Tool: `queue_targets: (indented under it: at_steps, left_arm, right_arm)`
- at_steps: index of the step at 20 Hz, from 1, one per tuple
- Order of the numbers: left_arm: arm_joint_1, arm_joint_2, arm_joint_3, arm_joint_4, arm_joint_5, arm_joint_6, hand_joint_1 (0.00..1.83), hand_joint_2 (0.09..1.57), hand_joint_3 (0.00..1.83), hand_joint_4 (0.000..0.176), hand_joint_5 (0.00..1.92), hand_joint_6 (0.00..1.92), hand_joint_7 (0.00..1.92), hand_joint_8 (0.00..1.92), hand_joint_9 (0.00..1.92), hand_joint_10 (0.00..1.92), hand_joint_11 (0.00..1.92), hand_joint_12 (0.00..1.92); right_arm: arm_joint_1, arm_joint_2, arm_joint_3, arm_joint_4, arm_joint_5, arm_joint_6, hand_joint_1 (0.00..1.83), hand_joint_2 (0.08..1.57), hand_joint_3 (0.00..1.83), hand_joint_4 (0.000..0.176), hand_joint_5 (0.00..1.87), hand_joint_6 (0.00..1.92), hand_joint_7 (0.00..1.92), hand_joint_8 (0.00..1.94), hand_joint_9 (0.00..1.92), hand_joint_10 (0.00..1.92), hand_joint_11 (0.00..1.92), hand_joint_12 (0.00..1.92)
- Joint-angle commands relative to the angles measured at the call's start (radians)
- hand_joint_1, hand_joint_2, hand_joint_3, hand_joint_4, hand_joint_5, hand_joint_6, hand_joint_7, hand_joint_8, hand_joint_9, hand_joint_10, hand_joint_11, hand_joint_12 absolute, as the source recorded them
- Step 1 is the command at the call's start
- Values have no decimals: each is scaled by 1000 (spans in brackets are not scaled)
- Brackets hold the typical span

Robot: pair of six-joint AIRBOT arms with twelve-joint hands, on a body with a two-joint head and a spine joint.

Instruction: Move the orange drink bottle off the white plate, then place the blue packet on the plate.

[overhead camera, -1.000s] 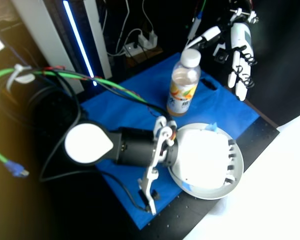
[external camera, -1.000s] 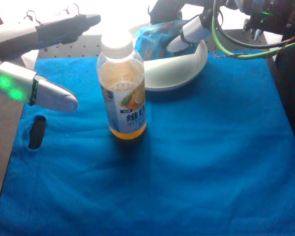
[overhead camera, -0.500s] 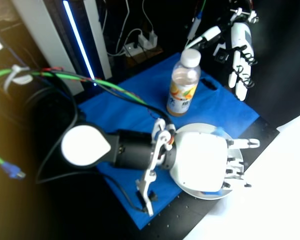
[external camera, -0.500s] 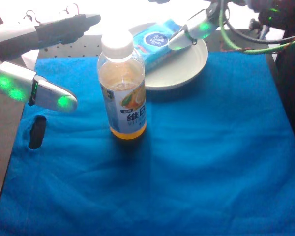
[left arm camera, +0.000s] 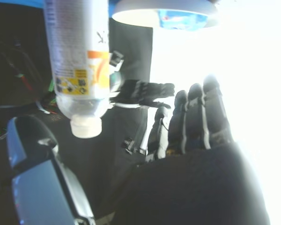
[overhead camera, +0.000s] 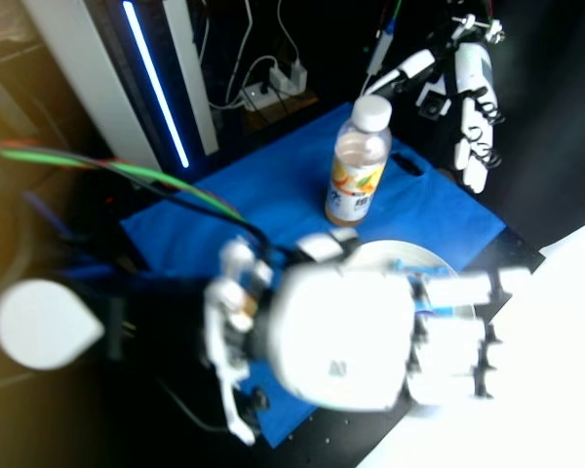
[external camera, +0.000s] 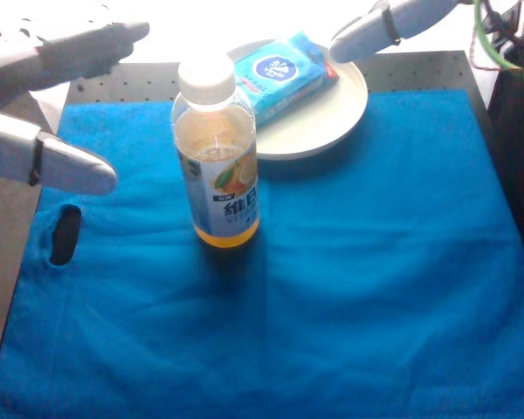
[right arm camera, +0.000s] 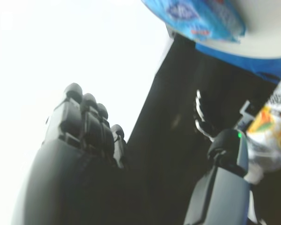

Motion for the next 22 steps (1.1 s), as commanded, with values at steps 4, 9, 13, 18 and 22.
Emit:
queue_targets:
  at_steps: [4, 9, 13, 18, 22]
  left_arm:
    - [16, 61, -37, -168, -189, 83, 664, 677, 4, 141, 0, 0, 103, 15, 122, 19, 141, 78]
    - [19, 90, -87, -283, -328, 200, 659, 693, 9, 128, 0, 0, 49, 2, 106, 7, 138, 84]
    - [9, 88, -102, -336, -410, 243, 591, 699, 7, 111, 0, 0, 18, 0, 76, 0, 115, 84]
    - [-27, 56, -108, -346, -455, 270, 609, 728, 10, 68, 0, 0, 0, 0, 25, 0, 90, 87]
    - [-33, 55, -127, -372, -486, 328, 555, 853, 11, 35, 0, 0, 0, 0, 7, 3, 10, 30]
  right_arm:
    - [13, 59, -66, 136, 188, -15, 688, 614, 5, 176, 0, 0, 24, 4, 15, 0, 7, 154]
    - [15, 184, -249, 250, 237, -201, 846, 615, 2, 176, 0, 0, 5, 0, 11, 4, 24, 170]
    - [15, 214, -291, 302, 295, -235, 869, 635, 2, 176, 0, 0, 0, 0, 0, 0, 17, 80]
    - [-2, 237, -352, 330, 370, -269, 826, 564, 0, 176, 0, 0, 0, 0, 0, 0, 2, 24]
    - [-18, 286, -427, 351, 404, -333, 723, 696, 0, 176, 0, 0, 0, 0, 0, 0, 63, 27]
